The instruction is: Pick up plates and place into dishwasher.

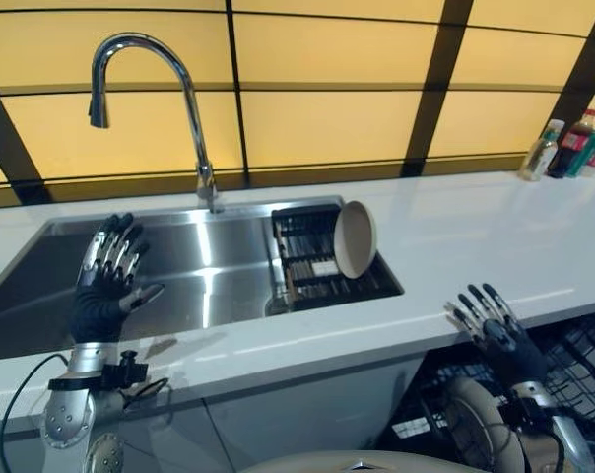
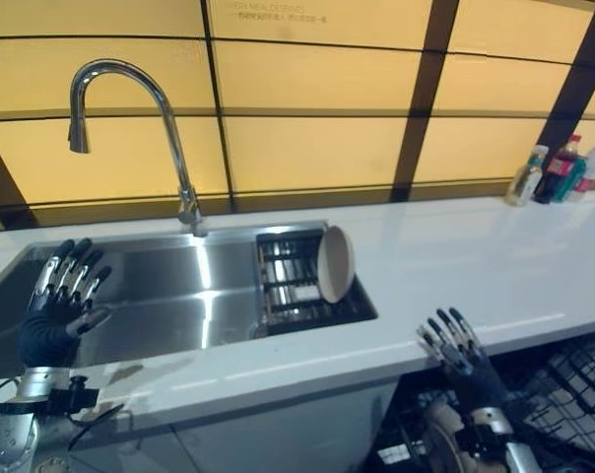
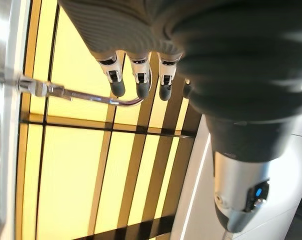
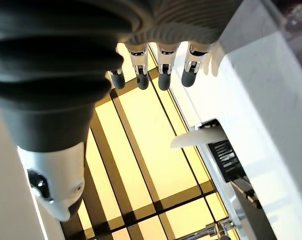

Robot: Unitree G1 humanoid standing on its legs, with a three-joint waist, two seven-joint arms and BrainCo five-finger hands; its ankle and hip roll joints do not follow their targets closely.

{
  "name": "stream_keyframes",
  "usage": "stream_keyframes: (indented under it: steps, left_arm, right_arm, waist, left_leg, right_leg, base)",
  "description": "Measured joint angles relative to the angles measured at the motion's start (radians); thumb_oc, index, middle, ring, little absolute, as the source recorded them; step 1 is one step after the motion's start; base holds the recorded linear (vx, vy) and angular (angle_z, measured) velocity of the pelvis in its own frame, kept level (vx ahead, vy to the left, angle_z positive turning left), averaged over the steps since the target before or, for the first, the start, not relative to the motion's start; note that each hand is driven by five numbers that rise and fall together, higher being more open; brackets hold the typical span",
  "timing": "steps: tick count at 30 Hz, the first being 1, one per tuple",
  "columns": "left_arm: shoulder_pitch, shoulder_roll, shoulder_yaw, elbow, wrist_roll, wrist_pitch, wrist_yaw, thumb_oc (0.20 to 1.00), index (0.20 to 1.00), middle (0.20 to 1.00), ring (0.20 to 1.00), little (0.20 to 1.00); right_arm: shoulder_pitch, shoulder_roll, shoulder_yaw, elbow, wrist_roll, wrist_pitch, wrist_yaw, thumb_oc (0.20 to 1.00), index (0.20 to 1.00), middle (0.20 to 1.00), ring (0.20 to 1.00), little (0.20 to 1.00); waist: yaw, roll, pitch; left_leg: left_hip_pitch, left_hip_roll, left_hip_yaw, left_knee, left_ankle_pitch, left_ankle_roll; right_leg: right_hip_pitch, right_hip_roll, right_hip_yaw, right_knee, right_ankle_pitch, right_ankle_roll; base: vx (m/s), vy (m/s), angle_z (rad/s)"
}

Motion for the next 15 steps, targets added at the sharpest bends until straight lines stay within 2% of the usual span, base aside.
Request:
stream_keyframes:
  steps: [6, 11, 15]
  left_arm:
    - [-0.060, 0.001, -0.062, 0.015, 0.012, 0.006, 0.064, 1.000, 1.000, 1.000, 1.000, 1.000]
    - [-0.126, 0.005, -0.109, 0.029, 0.022, -0.003, 0.134, 1.000, 1.000, 1.000, 1.000, 1.000]
    - [-0.176, 0.009, -0.135, 0.040, 0.058, -0.021, 0.186, 1.000, 1.000, 1.000, 1.000, 1.000]
  right_arm:
    - [-0.059, -0.001, 0.085, 0.008, -0.002, -0.004, -0.050, 1.000, 1.000, 1.000, 1.000, 1.000]
    - [-0.123, -0.014, 0.134, 0.032, -0.004, -0.053, -0.103, 1.000, 1.000, 1.000, 1.000, 1.000]
    - [-0.168, -0.038, 0.152, 0.054, -0.003, -0.075, -0.108, 1.000, 1.000, 1.000, 1.000, 1.000]
  waist:
    - [-0.001, 0.000, -0.010]
    - [-0.003, 0.000, -0.014]
    - [-0.007, 0.003, -0.019]
  left_leg:
    - [-0.020, -0.010, 0.004, -0.004, 0.003, 0.005]
    - [-0.031, -0.016, 0.003, -0.017, 0.011, 0.009]
    - [-0.047, -0.021, 0.003, -0.019, 0.011, 0.010]
  right_leg:
    - [-0.022, -0.006, 0.009, -0.002, 0.006, 0.005]
    - [-0.037, -0.011, 0.011, -0.008, 0.010, 0.009]
    - [-0.054, -0.014, 0.013, -0.011, 0.011, 0.011]
  base:
    - [-0.15, 0.031, -0.03]
    - [-0.10, 0.048, 0.00]
    - [-0.02, 0.050, -0.01]
